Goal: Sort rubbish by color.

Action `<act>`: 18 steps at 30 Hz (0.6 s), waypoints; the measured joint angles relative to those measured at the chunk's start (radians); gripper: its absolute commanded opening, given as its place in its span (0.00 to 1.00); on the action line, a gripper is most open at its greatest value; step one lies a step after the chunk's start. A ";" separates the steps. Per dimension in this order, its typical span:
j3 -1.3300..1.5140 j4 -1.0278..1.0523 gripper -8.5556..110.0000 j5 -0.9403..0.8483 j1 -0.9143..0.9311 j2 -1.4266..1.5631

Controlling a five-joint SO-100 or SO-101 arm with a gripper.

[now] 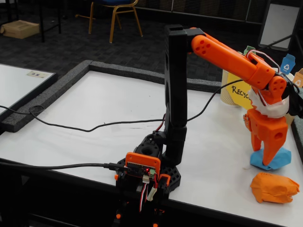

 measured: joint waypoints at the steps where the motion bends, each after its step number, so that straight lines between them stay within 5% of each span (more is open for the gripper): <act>1: 0.000 -0.002 0.07 0.000 0.000 0.000; 18: -0.272 0.268 0.07 0.222 -0.092 0.005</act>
